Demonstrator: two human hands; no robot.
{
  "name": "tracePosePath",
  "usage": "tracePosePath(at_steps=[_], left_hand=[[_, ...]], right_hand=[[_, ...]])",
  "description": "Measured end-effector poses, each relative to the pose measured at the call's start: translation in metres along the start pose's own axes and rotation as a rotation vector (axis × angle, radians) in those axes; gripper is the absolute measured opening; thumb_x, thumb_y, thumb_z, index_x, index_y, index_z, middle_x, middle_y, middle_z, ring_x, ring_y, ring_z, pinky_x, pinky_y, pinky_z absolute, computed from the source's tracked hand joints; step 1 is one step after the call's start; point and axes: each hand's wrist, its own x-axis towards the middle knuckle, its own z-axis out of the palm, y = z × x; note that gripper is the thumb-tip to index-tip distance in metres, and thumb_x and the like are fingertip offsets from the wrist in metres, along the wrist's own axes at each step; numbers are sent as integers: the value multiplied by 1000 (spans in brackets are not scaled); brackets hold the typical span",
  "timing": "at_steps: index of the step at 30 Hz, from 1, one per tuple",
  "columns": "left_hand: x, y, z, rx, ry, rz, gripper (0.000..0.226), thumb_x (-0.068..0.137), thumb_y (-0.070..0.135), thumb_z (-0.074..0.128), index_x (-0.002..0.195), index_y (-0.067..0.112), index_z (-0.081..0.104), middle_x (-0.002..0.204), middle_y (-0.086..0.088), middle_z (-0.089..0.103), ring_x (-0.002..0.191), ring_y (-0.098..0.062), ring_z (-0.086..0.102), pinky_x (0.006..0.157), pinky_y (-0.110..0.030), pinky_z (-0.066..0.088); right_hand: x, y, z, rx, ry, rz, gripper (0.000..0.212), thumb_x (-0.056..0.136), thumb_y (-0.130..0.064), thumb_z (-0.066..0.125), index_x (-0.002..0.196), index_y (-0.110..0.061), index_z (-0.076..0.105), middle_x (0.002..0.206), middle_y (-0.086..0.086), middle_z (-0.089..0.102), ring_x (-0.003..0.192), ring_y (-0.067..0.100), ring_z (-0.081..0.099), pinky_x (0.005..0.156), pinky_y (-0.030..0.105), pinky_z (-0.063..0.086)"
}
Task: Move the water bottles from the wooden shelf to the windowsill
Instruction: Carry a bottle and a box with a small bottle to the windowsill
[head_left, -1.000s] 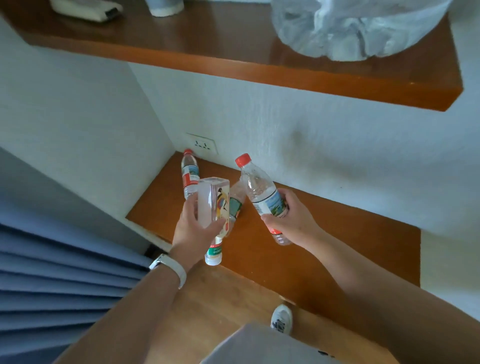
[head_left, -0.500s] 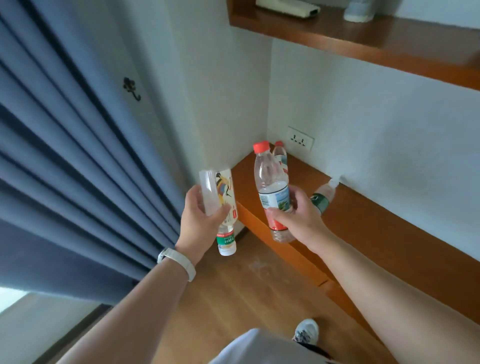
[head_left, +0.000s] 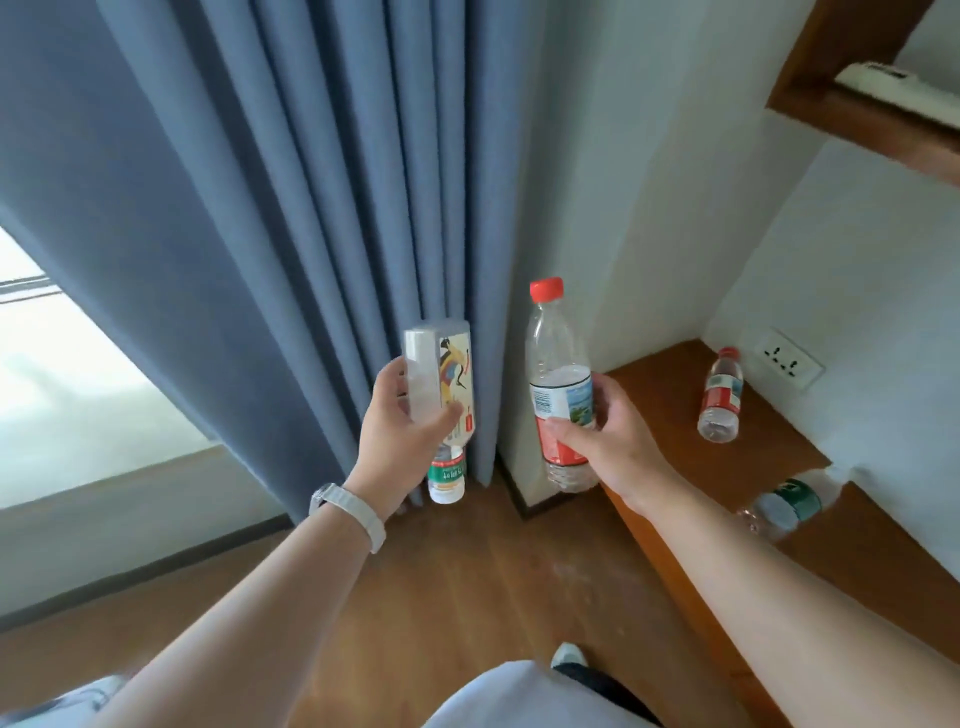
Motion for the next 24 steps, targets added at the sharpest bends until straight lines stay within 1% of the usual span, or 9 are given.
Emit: tracePosePath(at_steps=[3,5,7,10,13,16,19,22,24], left_hand=[[4,-7,-19,-19,52,-16,60,85,12,79,135,25,48,117,9,68,101,-5,68,86,-32,60],[9,-11,-29,-32,83,-37,62,84,11,79,136,24,48,117,7,69,100,-5,70,86,-34,60],[15,-15,-37,-23,126,-51,62,84,10,79,136,24,48,116,7,69,99,-5,70,87,-35,60],[31,-19,-46,-21,192,-71,65,84,11,80,138,23,46,117,4,69,102,-10,71,89,-40,60],[49,-18,-50,-37,255,-99,69,83,9,81,141,22,45,120,0,69,104,-14,71,91,-46,59],[72,-9,-49,-56,311,-111,67,84,7,80,139,20,46,118,0,69,104,-15,71,91,-48,59],[97,1,-45,-63,376,-108,63,83,6,80,135,21,48,116,0,70,103,-16,72,90,-48,59],[114,5,-43,-56,447,-110,62,83,7,81,134,21,49,116,2,70,101,-13,72,90,-45,60],[118,6,-46,-51,499,-113,60,83,7,81,132,22,50,113,3,70,96,-7,72,86,-39,61]], right_hand=[[18,-6,20,5,-47,-31,53,74,-24,84,118,-30,57,112,-4,70,100,11,69,88,35,56],[32,-10,33,9,-83,-43,48,77,-15,84,114,-30,57,112,-2,69,99,11,68,86,33,55],[47,-12,46,26,-135,-42,46,79,-11,82,112,-31,57,111,-2,69,97,8,69,84,29,55],[75,-12,64,54,-207,-43,45,78,-12,83,109,-35,58,110,-4,70,97,8,69,83,29,55],[106,-16,80,81,-274,-48,45,78,-10,82,108,-33,58,108,-5,70,94,6,69,82,29,54],[142,-21,90,86,-350,-55,48,78,-11,83,111,-34,57,110,-4,71,97,9,70,87,34,56],[178,-28,96,59,-453,-88,52,78,-14,84,115,-36,54,111,-4,71,99,9,70,91,36,56],[206,-34,107,57,-546,-114,56,77,-13,84,119,-34,53,113,-5,70,99,5,69,90,31,55],[219,-37,118,42,-608,-131,57,76,-14,85,116,-39,52,112,-8,69,98,1,68,88,26,54]])
